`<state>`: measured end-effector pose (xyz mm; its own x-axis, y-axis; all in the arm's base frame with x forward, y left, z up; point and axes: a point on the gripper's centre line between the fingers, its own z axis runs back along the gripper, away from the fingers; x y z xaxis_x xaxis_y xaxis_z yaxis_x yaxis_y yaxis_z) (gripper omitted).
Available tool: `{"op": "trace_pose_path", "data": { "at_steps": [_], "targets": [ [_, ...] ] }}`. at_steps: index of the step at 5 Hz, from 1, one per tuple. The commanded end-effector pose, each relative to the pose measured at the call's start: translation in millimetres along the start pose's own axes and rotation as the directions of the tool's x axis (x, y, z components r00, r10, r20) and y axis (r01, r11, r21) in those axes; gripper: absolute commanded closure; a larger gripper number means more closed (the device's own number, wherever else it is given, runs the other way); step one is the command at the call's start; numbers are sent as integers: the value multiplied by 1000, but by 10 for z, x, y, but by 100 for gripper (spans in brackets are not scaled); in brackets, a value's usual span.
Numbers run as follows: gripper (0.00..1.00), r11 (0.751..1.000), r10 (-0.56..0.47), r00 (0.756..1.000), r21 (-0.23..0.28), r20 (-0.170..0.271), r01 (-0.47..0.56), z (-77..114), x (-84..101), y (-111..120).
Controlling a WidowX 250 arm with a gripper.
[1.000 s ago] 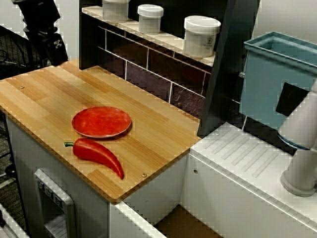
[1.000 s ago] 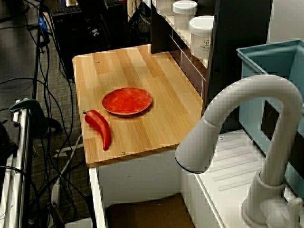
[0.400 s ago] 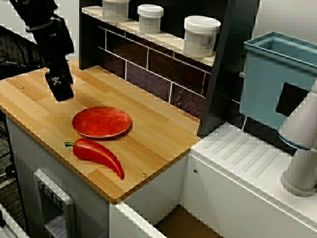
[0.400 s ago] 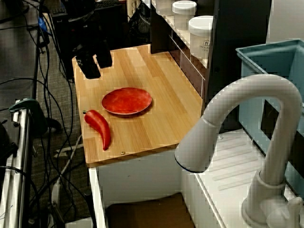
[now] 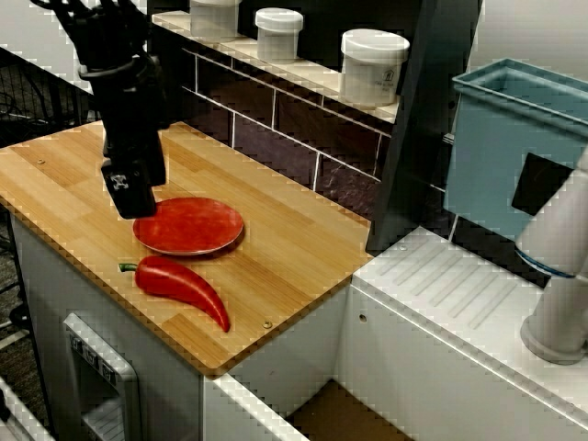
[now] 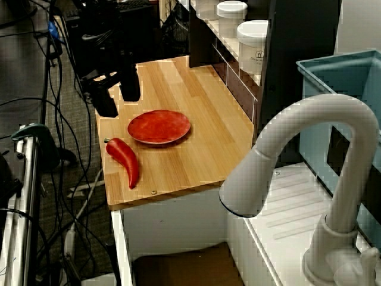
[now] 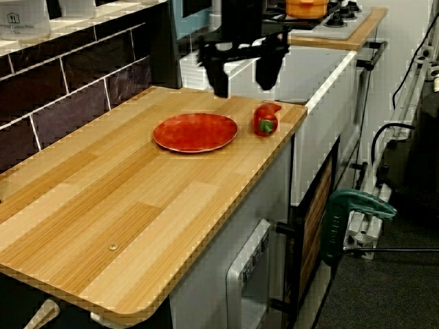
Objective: Put the object on the plate
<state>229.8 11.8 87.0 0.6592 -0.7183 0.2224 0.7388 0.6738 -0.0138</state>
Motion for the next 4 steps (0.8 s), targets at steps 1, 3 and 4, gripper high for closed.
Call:
{"op": "trace_pose_path", "data": {
  "at_steps": [1,3,4],
  "targets": [
    [0,998,-67,998,19,-7,67,24,26,-269],
    [0,996,-82,996,28,-26,83,-189,35,-470],
    [0,997,-61,997,54,-44,64,-383,97,-439]
  ]
}}
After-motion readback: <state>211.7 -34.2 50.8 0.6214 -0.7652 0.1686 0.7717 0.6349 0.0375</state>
